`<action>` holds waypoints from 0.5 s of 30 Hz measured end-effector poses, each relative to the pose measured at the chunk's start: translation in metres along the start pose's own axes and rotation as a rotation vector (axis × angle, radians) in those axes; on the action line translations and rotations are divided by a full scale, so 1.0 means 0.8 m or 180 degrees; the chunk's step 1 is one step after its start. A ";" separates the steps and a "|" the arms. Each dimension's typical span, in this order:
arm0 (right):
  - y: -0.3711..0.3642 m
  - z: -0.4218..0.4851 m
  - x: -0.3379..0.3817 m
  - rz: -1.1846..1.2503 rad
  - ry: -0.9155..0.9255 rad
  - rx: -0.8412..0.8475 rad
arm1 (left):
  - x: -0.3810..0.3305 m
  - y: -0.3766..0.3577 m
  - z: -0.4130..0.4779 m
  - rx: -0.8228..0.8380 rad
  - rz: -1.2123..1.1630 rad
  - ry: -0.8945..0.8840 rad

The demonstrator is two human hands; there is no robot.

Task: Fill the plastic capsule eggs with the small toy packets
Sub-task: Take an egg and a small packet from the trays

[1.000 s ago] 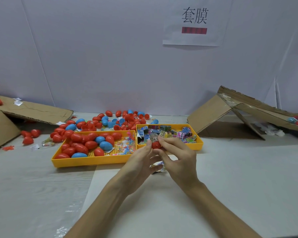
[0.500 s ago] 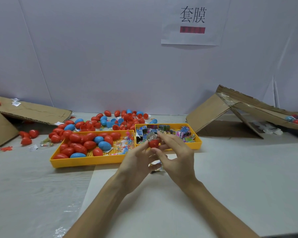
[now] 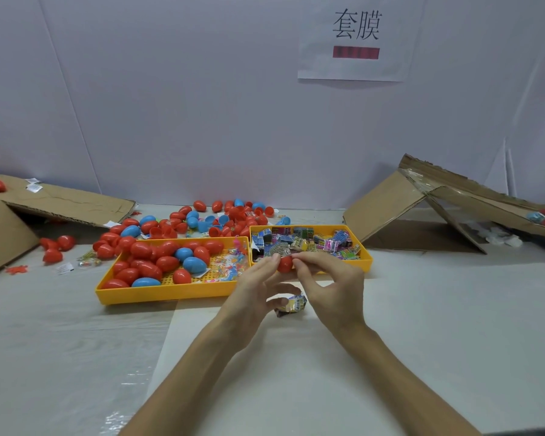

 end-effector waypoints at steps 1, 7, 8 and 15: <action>0.000 0.000 0.000 -0.0001 -0.0010 0.0018 | -0.001 0.000 0.000 -0.0026 0.0049 -0.0043; 0.003 0.003 0.000 -0.0197 0.0222 0.0094 | 0.000 0.006 0.003 -0.0185 0.0188 -0.0122; 0.004 0.004 0.000 -0.0250 0.0293 0.0128 | 0.001 0.007 0.004 -0.0193 0.0216 -0.0133; 0.006 0.002 -0.001 -0.0554 0.0624 0.0377 | 0.007 0.010 0.008 -0.0161 0.0285 -0.0218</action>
Point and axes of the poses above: each hand's wrist, its own z-axis towards the middle knuckle, its own y-axis out of the back of the hand, x = y × z, the point moved 3 cm from there along z, towards the middle knuckle, and after that the axes turned 4 degrees about -z, right-handed, at the moved point
